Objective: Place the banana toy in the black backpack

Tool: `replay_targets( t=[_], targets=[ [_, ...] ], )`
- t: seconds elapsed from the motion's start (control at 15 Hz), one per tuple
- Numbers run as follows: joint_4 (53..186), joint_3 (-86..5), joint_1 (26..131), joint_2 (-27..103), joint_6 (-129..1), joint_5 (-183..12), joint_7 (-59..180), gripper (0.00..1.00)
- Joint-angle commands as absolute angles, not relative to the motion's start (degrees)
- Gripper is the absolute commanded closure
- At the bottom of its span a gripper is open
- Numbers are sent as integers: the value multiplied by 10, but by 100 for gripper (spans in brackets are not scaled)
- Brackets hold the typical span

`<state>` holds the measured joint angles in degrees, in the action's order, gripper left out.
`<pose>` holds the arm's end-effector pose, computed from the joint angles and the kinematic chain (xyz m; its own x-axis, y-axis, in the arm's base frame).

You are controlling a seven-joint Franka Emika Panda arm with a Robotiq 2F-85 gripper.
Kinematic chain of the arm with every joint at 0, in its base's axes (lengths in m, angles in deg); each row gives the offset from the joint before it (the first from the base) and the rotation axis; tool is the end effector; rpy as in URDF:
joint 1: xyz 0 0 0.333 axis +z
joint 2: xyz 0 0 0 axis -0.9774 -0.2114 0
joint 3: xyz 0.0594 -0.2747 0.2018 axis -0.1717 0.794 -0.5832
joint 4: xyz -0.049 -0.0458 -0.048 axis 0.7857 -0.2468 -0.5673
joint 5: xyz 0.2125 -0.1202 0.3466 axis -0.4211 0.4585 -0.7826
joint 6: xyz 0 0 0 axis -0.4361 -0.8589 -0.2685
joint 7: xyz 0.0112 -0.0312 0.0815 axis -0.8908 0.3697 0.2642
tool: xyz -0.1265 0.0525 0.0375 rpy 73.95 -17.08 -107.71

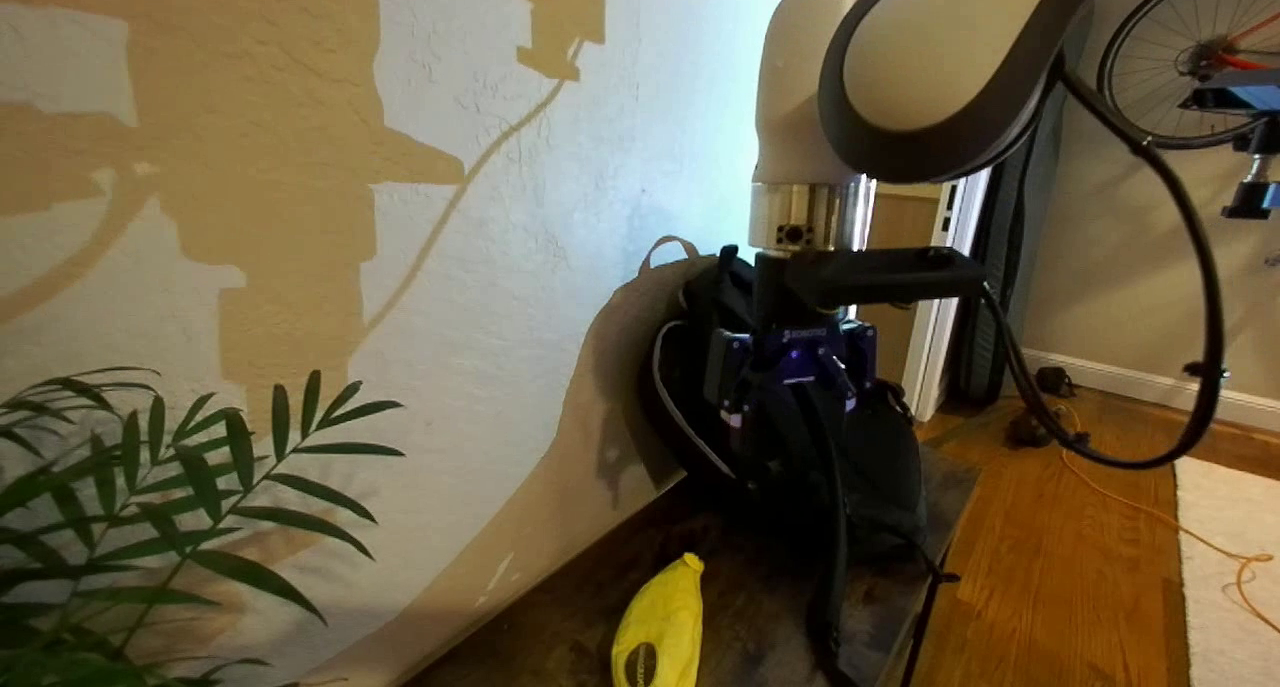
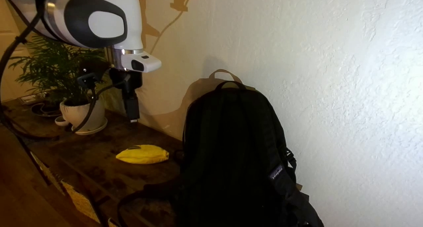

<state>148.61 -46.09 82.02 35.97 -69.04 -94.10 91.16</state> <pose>0.5991 0.0658 0.2256 0.8362 -0.5457 -0.0548 -0.5480 -0.8352 -0.0463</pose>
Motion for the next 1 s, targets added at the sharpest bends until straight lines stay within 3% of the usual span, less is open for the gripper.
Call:
replay_targets(
  t=[0.0,0.93],
  targets=[
    [1454,-443,845,305,-733,-953,978,0],
    [1405,-451,845,244,-746,-985,980,0]
  ],
)
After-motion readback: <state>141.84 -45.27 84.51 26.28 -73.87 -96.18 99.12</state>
